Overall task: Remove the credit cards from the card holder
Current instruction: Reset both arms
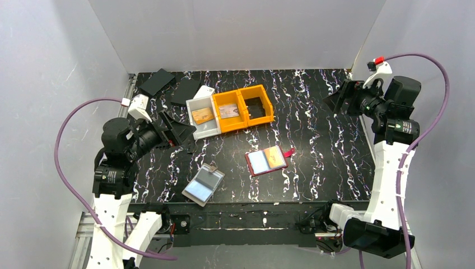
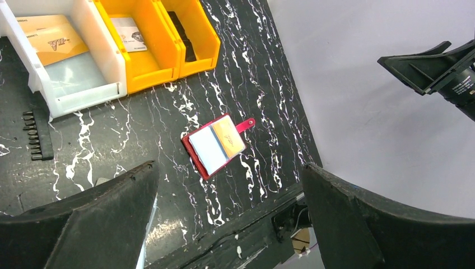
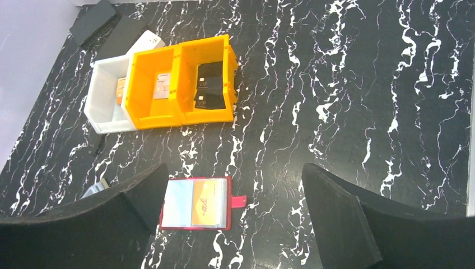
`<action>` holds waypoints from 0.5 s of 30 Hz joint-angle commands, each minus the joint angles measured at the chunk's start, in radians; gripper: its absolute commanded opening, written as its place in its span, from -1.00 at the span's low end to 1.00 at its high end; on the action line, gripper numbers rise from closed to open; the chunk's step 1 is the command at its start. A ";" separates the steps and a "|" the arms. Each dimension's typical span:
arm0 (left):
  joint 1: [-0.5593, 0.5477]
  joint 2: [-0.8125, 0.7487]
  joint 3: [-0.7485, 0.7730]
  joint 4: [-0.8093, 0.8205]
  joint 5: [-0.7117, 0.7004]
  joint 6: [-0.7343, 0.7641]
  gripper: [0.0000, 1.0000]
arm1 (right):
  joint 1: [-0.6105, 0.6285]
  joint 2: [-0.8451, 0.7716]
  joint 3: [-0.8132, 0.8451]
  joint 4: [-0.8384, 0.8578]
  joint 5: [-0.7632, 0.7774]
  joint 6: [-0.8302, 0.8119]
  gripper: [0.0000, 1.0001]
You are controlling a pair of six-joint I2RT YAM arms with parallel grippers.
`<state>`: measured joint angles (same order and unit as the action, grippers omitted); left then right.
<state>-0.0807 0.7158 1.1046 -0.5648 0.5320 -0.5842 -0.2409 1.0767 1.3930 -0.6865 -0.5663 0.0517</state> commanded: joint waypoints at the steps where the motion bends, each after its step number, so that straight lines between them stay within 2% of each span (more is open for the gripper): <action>1: 0.005 -0.013 0.001 0.009 0.015 0.017 0.97 | -0.001 -0.041 -0.017 0.075 -0.038 0.007 0.97; 15: 0.006 -0.013 0.011 -0.008 -0.012 0.047 0.97 | -0.001 -0.063 -0.039 0.092 0.023 0.005 0.97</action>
<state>-0.0807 0.7074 1.1046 -0.5640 0.5297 -0.5648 -0.2409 1.0328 1.3643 -0.6441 -0.5564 0.0532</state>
